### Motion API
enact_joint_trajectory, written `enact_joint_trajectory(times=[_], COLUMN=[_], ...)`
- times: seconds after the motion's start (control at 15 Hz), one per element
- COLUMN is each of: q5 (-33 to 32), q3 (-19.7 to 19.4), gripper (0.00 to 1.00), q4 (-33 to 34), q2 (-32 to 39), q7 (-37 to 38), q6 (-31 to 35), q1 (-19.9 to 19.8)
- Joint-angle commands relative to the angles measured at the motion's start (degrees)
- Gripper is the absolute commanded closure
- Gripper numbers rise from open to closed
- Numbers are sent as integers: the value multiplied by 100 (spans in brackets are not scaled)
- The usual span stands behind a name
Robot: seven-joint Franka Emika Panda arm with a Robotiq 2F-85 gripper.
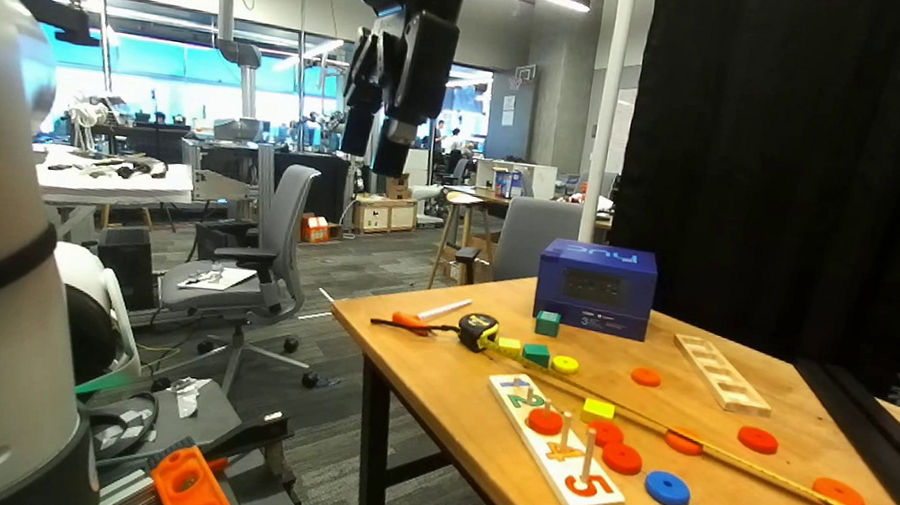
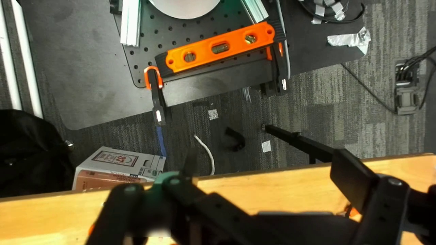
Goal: Remove the orange ring from the platform
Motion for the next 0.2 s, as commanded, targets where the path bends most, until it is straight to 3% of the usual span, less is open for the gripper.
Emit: enact_joint_trajectory(times=[0.0,0.13], q5=[1,2], q3=[2,2], gripper=[0,0], q4=[7,6], q2=[3,3], q7=[0,3], q6=[-8,-9], q1=[-4,-5])
